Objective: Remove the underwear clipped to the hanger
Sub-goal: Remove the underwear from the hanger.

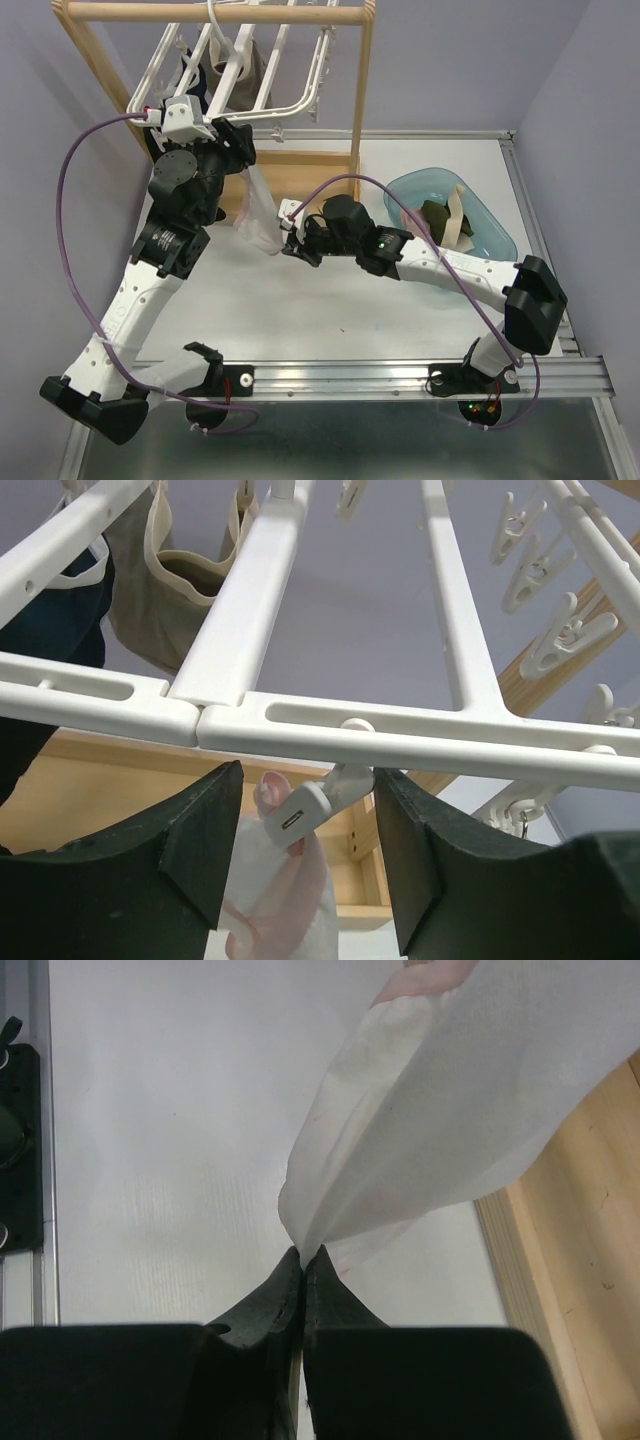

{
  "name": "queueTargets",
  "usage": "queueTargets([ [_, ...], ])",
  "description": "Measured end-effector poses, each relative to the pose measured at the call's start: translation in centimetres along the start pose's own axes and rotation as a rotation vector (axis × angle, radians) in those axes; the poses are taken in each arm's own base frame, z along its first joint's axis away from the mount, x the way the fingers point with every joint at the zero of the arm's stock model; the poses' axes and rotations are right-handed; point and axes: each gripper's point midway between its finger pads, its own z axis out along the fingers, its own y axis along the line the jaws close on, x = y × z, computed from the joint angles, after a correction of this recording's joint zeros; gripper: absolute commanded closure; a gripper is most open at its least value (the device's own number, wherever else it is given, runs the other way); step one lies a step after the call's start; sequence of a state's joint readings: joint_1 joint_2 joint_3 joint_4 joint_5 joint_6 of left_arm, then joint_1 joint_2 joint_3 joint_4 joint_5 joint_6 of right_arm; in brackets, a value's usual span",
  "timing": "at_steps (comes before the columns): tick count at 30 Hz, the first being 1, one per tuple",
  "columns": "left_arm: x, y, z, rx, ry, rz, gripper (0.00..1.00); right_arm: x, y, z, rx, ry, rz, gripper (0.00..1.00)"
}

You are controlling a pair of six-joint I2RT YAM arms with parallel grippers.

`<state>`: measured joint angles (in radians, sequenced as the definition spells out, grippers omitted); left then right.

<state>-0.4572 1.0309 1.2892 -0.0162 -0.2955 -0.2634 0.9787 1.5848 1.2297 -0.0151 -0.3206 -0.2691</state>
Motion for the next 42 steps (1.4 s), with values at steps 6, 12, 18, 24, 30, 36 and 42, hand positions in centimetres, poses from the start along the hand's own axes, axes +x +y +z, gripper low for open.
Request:
queueTargets([
  [6, 0.1, 0.1, 0.5, -0.013, -0.004, 0.015, 0.61, 0.0, 0.0, 0.0, 0.000, 0.000, 0.000, 1.00],
  [12, -0.1, 0.1, 0.5, -0.014, -0.010, 0.028, 0.76, 0.0, 0.2, 0.0, -0.004, -0.001, -0.002, 0.99],
  [18, -0.3, -0.1, 0.2, -0.003, -0.016, 0.036, 0.74, 0.0, 0.1, 0.1, 0.003, 0.001, -0.002, 1.00],
  [24, -0.8, -0.6, -0.3, 0.026, -0.022, 0.034, 0.43, 0.0, -0.2, 0.0, 0.020, 0.004, -0.002, 1.00],
  [30, -1.7, -0.9, -1.0, 0.043, -0.032, 0.025, 0.39, 0.0, -0.3, 0.0, 0.025, 0.005, -0.003, 0.99],
  [36, -2.5, -0.9, -1.6, 0.042, -0.028, 0.015, 0.37, -1.8, -1.4, 0.2, 0.067, -0.022, -0.014, 1.00],
  [42, -2.1, -0.4, -1.9, 0.019, -0.008, 0.014, 0.37, -2.7, -2.3, 0.4, 0.135, -0.026, -0.044, 1.00],
])
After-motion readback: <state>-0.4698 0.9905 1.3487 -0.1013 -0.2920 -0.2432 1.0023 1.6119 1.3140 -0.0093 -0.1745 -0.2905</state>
